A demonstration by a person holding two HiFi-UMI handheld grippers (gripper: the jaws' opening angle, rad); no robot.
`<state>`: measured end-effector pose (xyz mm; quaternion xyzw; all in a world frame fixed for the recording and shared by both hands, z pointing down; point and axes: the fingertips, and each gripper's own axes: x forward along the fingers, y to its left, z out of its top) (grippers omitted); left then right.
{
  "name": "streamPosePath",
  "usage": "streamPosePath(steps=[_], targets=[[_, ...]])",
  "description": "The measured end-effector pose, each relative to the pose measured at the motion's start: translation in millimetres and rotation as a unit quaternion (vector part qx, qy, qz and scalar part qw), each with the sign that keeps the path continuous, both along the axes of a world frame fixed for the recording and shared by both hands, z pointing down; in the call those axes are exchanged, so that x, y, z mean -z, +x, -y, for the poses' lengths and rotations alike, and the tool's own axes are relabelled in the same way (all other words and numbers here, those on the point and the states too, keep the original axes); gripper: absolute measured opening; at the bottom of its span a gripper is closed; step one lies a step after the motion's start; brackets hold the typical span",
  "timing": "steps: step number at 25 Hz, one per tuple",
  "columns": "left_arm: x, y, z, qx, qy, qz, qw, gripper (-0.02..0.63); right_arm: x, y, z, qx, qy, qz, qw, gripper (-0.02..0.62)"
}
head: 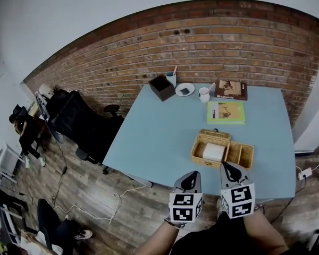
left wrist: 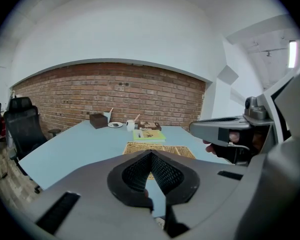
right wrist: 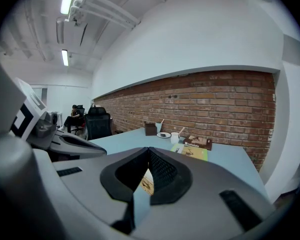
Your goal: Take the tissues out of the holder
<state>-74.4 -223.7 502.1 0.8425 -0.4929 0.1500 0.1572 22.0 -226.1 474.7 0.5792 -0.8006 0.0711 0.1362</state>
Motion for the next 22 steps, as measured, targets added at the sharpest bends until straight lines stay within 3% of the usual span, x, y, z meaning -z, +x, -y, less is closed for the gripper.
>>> streamPosePath(steps=[10, 22], targets=[[-13, 26, 69, 0.017, -0.027, 0.017, 0.9993, 0.0, -25, 22, 80, 0.03, -0.056, -0.02, 0.998, 0.003], [-22, 65, 135, 0.034, -0.056, 0.062, 0.9959, 0.0, -51, 49, 145, 0.119, -0.116, -0.025, 0.986, 0.003]])
